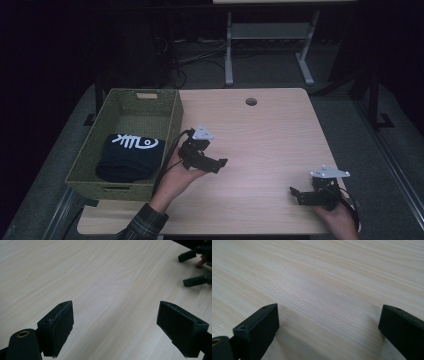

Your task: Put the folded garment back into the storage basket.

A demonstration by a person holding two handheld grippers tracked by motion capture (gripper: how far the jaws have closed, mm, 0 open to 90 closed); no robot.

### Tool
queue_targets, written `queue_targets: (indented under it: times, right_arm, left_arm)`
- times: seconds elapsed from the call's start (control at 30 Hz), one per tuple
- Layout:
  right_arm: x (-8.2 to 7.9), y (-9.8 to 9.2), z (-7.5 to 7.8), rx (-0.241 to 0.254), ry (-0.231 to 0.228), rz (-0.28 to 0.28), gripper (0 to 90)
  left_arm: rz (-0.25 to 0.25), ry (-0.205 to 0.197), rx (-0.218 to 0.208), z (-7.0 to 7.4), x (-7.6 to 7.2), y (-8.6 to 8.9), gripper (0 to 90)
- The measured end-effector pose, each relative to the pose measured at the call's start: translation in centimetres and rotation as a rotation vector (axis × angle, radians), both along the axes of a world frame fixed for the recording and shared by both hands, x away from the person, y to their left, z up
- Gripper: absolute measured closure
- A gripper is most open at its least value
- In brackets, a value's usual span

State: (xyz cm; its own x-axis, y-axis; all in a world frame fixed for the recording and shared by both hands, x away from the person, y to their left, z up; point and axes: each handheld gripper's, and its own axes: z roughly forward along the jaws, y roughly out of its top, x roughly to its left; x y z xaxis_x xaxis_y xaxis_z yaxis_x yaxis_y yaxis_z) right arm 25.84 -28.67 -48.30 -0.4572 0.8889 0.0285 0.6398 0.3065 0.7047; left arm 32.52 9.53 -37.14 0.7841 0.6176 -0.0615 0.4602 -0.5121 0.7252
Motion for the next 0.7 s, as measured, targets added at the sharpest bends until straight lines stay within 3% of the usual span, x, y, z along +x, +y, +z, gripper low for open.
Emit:
queue_targets:
  times: [0.43,0.57,0.7]
  right_arm:
    - [0.0,0.0,0.0,-0.001,0.001,0.002,2.8]
    - [0.0,0.0,0.0,0.0,0.001,0.0,2.8]
    - [0.0,0.0,0.0,0.0,0.001,0.0,2.8]
  left_arm:
    - [-0.039,0.021,0.059,-4.7,-0.7,-1.5,13.7]
    - [-0.021,0.021,0.1,-6.1,-0.6,-1.7,13.7]
    - [-0.01,0.032,0.108,-7.2,-0.6,-1.8,13.7]
